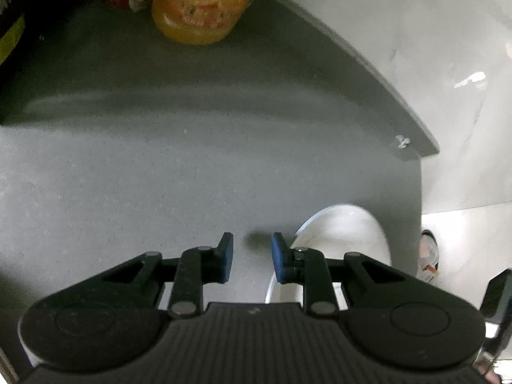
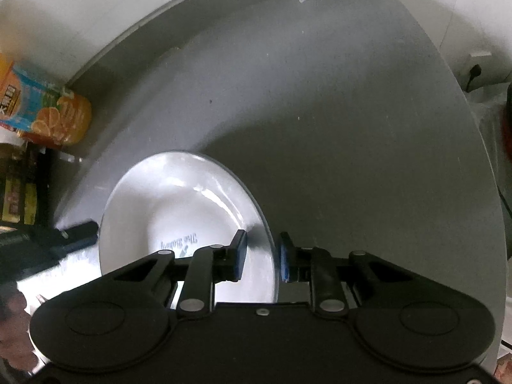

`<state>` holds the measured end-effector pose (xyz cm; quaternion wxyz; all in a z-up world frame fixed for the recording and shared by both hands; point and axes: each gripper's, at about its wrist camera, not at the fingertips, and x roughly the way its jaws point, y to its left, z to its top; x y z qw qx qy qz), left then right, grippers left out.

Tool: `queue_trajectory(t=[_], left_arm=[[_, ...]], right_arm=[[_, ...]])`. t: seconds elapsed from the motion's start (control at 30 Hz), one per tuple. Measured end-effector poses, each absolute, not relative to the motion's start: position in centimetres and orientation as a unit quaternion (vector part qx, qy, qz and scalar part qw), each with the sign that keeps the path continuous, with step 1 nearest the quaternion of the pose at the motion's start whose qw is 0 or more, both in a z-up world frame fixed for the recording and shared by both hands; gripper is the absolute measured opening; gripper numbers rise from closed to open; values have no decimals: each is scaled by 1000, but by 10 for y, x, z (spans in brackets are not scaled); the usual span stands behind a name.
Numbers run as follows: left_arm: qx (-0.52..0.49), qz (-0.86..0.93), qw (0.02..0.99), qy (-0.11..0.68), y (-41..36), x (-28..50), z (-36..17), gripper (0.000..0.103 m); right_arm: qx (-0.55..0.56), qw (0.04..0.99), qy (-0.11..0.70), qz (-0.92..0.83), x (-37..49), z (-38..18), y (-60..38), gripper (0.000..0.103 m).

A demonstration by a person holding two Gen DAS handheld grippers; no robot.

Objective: Organize plates and bowls
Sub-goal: 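Close both grippers on the 'Bakery' plate rim and tilt it up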

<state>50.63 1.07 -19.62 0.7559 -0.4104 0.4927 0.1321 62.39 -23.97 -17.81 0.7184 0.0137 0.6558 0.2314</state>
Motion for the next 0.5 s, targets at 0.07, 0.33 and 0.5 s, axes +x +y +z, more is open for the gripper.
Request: queue_trajectory(t=[0.07,0.33,0.5], left_arm=[[-414,123,761,485,12,508,-187,27],[-406,81,749,518,-1,517,-199,29],[-394,83,731,550,-12,520,-214,25]], right_arm=[[15,715,660,230,623,-179,-240,21],[18,708,663,242,623,-181,-239,21],[19,703,665,250,622,-181,-240,22]])
